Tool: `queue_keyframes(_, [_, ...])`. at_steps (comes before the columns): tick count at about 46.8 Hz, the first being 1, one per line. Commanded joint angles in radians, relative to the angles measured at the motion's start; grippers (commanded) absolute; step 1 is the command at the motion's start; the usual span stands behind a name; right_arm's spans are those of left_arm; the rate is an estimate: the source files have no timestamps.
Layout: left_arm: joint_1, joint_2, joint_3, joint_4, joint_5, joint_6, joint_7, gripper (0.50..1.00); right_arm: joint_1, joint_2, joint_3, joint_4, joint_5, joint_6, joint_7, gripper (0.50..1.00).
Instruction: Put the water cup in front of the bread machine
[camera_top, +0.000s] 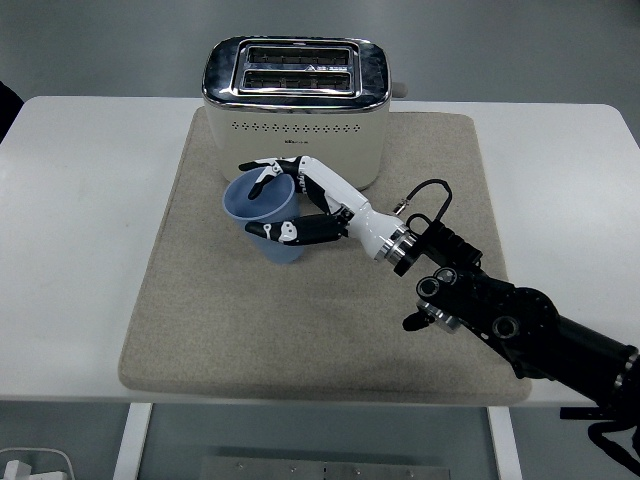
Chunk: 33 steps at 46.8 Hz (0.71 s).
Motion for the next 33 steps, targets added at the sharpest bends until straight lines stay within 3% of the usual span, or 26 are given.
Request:
queue_keyframes(1, [0.0, 0.0, 0.0, 0.0, 0.001, 0.0, 0.0, 1.0, 0.0, 0.0, 0.0, -0.02, 0.0, -0.015, 0.0, 0.5])
queue_keyframes(28, [0.0, 0.0, 0.0, 0.0, 0.001, 0.0, 0.0, 1.0, -0.037, 0.0, -0.01, -0.04, 0.001, -0.1, 0.002, 0.5])
queue_keyframes(33, [0.0, 0.0, 0.0, 0.0, -0.001, 0.0, 0.0, 1.0, -0.041, 0.0, -0.01, -0.039, 0.003, -0.102, 0.002, 0.533])
